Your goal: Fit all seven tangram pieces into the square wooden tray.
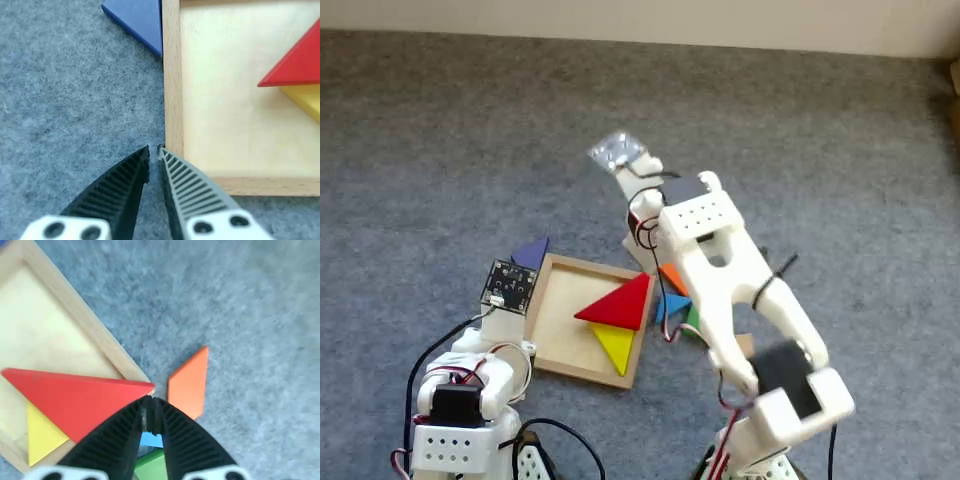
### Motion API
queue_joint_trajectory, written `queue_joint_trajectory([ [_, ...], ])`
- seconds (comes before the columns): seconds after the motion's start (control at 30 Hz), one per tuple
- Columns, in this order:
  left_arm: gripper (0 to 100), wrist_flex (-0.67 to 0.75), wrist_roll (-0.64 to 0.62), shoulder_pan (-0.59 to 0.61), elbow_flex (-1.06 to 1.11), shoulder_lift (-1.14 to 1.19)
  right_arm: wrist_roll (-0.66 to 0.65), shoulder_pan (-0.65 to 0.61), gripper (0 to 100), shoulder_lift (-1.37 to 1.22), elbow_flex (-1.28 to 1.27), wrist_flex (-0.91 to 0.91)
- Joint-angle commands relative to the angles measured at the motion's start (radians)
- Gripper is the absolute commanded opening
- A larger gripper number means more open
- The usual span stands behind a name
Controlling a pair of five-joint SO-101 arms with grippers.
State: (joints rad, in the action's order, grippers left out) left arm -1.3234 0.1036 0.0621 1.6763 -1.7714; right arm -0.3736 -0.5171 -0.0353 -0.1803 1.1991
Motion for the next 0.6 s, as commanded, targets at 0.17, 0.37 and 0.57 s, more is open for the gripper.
queue_joint_trajectory([
  [0.17, 5, 0.0, 0.0, 0.008, 0.021, -0.041, -0.006, -0.079, 0.7, 0.354, -0.205, -0.124],
  [0.37, 5, 0.0, 0.0, 0.008, 0.021, -0.041, 0.0, -0.153, 0.9, 0.418, -0.427, -0.263],
  [0.57, 5, 0.0, 0.0, 0.008, 0.021, -0.041, 0.493, -0.166, 1.0, 0.415, -0.472, -0.268],
])
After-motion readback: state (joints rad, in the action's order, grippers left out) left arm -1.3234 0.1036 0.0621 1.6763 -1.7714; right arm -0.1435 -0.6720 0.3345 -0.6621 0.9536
